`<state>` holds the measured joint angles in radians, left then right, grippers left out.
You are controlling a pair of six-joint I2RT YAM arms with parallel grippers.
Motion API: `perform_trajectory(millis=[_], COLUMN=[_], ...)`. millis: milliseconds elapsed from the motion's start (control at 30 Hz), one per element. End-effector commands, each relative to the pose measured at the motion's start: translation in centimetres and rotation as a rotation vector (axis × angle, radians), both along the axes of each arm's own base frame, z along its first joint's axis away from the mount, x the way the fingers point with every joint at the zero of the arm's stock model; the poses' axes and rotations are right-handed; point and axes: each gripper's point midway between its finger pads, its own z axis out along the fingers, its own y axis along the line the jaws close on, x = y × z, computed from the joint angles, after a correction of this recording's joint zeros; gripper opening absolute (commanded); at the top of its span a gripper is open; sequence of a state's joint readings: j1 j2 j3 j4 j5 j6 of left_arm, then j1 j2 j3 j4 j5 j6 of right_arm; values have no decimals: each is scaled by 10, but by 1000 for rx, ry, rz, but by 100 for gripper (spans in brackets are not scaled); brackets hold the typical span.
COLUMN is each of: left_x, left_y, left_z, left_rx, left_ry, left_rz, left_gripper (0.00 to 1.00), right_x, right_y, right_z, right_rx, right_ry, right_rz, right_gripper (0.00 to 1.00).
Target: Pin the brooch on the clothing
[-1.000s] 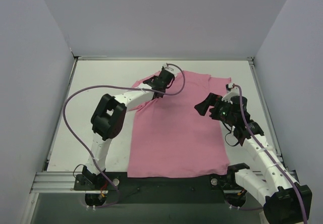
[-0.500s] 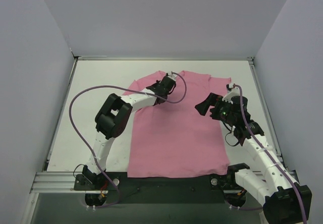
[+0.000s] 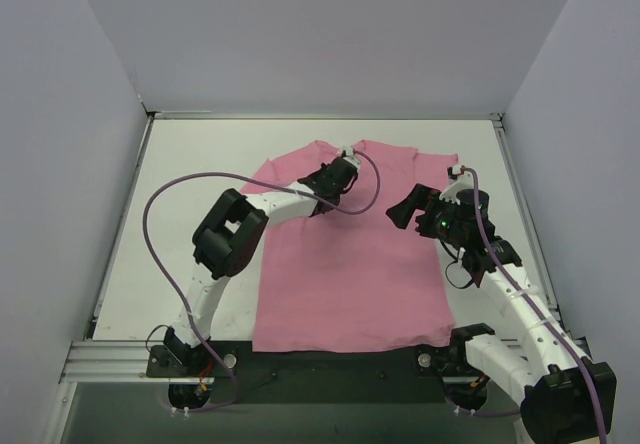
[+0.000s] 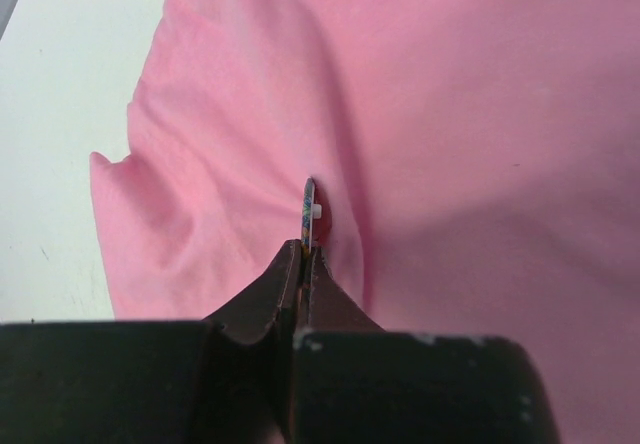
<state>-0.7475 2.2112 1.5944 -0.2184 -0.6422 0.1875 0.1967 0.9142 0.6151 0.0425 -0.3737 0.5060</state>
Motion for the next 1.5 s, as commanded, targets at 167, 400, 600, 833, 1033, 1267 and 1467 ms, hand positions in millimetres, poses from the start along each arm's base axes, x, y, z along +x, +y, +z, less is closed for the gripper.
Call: perform_trajectory(millis=[167,400,600,833,1033,1267,1467], left_x=[2,5,6,-5,-10,-15,-19], left_y=[-31,-28,-19,-24,-23,-19,-18], left_z=[29,55,71,92,101,104,109], left_rx=[-191,-438,-666,-783,-837,-893,-935], left_ry=[-35,-11,-1,-24,-28,-17,-15], left_rz=[-50,-67,-91,-179,-213,-235,-260], left_gripper=[0,0,0,0,0,0,0], right_x=[4,5,8,15,26,48,85], right_y=[-2,-1,2,18,39,75,107], right_z=[-1,0,-1,-10,-19,-21,-16], right_rx=[-5,7,21,60,51,43,149], right_ry=[-14,-21,-21,-9,26,35,48], right_rz=[-7,-5,7,72,135,195,231], right_gripper=[100,100,100,100,99,99,92])
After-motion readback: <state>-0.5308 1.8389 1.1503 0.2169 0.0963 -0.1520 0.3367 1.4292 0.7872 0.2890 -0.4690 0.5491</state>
